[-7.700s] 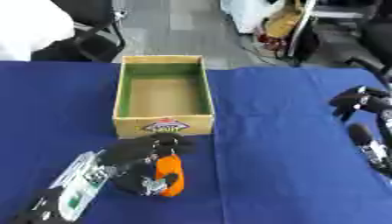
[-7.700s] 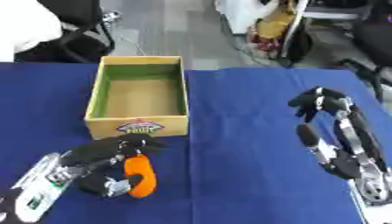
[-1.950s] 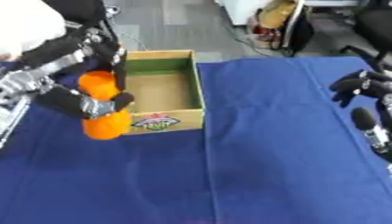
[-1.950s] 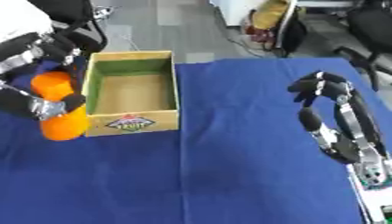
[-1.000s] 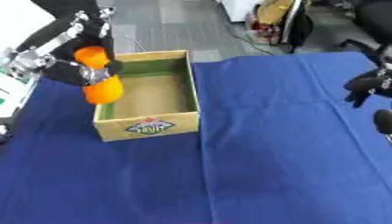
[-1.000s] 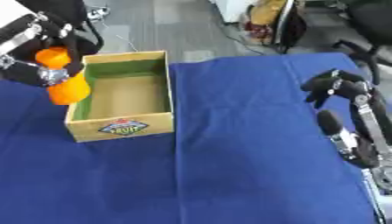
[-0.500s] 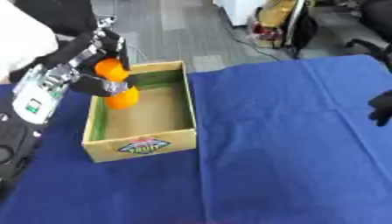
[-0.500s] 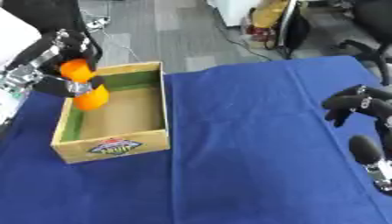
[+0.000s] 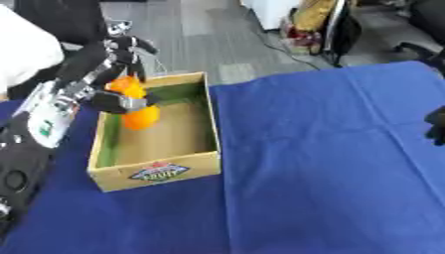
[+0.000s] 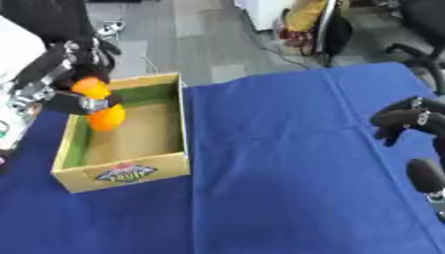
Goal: Pick up objects on the table and place them in the box.
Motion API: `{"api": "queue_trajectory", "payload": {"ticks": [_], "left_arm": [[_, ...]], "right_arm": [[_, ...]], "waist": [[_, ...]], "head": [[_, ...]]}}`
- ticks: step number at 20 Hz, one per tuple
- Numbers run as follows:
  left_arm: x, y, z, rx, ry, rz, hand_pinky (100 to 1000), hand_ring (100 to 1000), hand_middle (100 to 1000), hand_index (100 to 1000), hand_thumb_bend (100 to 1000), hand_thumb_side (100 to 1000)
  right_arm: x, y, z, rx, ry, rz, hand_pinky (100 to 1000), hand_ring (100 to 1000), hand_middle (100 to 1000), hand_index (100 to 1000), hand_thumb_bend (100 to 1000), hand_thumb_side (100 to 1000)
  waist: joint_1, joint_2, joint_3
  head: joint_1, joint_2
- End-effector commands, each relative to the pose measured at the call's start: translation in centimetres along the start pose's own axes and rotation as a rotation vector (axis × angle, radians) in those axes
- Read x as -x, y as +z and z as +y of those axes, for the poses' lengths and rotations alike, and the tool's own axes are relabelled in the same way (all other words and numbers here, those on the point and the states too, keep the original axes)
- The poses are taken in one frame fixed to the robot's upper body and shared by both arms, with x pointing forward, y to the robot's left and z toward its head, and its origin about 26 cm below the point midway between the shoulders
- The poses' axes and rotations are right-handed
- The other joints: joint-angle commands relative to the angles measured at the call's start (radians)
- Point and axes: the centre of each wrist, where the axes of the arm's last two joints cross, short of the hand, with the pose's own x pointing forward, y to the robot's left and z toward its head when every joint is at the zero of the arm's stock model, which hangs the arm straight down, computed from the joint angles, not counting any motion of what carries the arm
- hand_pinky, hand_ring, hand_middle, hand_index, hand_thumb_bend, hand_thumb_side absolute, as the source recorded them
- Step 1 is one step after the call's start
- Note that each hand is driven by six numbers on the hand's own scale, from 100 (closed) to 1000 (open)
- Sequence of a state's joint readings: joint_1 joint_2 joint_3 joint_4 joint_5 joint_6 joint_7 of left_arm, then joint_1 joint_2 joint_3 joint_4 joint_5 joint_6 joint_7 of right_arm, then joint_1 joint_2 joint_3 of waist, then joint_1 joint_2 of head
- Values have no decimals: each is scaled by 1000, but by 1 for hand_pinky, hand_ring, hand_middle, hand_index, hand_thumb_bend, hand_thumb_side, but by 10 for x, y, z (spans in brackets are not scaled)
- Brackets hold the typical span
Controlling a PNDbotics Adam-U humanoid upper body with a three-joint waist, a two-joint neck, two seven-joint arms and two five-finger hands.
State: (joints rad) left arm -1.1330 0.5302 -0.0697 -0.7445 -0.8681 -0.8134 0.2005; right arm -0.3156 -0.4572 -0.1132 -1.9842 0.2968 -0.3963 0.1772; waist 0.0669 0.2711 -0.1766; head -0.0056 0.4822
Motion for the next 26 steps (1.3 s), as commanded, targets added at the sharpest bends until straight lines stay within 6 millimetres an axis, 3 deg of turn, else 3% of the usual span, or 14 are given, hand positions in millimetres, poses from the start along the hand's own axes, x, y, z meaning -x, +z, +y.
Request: {"api": "queue_trajectory", "payload": {"ticks": [1, 2, 5, 15, 21, 24, 26], "left_arm": [[6, -5, 20, 15, -104, 11, 1000, 1000, 1000, 879, 690, 1000], [6, -5, 21, 33, -120, 9, 1000, 1000, 1000, 915, 732, 1000], [6, -7, 24, 52, -143, 6, 1000, 1000, 1000, 928, 749, 1000], [8, -12, 63, -28, -138, -65, 1000, 1000, 1000, 905, 689, 1000], [-6, 11, 81, -52, -77, -179, 1000, 1000, 1000, 876, 396, 1000], [-33, 27, 79, -107, 23, -239, 1000, 1000, 1000, 883, 300, 1000], [-60, 40, 66, -158, 145, -261, 1000, 967, 984, 899, 258, 1000]], "right_arm": [[-3, -3, -8, -5, 23, -20, 373, 490, 595, 688, 486, 1000], [-3, -3, -8, -5, 24, -19, 373, 490, 595, 688, 487, 1000], [-3, -2, -8, -5, 27, -16, 373, 490, 595, 688, 486, 1000], [1, 14, -12, -10, 67, 50, 374, 491, 594, 687, 485, 1000], [2, 28, -6, -48, 78, 103, 375, 492, 594, 686, 490, 1000], [3, 34, -4, -54, 86, 120, 376, 493, 592, 683, 490, 1000], [3, 40, -3, -57, 95, 137, 376, 494, 592, 682, 508, 1000]], "waist": [[-4, -16, 2], [-4, -16, 4], [-4, -17, 10], [1, -46, 72], [1, -81, 125], [-4, -93, 144], [-12, -99, 157]], "head": [[4, -7], [3, -7], [1, -7], [-31, -39], [-64, -30], [-78, -17], [-89, -2]]}}
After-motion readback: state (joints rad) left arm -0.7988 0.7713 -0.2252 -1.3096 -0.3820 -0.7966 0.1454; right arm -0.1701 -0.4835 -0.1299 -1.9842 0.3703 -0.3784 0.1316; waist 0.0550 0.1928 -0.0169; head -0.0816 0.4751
